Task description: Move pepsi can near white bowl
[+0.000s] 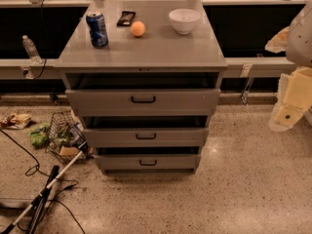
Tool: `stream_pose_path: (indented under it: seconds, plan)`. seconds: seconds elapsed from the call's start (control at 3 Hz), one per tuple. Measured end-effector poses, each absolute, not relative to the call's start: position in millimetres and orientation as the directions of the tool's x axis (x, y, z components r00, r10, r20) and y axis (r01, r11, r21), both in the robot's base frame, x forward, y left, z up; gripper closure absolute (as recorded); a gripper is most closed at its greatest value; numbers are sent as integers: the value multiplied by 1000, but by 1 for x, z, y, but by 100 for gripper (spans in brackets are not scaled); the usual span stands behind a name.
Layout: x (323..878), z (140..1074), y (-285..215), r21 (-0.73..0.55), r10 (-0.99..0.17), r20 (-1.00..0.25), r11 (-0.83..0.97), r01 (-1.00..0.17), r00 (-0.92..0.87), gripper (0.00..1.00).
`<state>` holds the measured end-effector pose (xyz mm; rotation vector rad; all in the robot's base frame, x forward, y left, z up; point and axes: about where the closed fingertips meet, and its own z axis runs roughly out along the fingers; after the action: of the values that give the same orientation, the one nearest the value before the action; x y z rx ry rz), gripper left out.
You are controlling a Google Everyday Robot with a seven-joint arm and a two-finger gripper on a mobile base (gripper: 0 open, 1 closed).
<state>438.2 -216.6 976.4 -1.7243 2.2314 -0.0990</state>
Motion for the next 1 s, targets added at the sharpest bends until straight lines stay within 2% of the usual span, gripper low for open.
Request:
stream_pose_path:
  seconds: [0.33,0.67,1.0]
  plan:
    - [438,976,-217,-246,-953,-207,270,-931,-221,0]
    - [453,973,-204,-268,-932,-300,289,-919,-205,0]
    - [476,934,-188,-238,-857,-488,315,-919,-167,0]
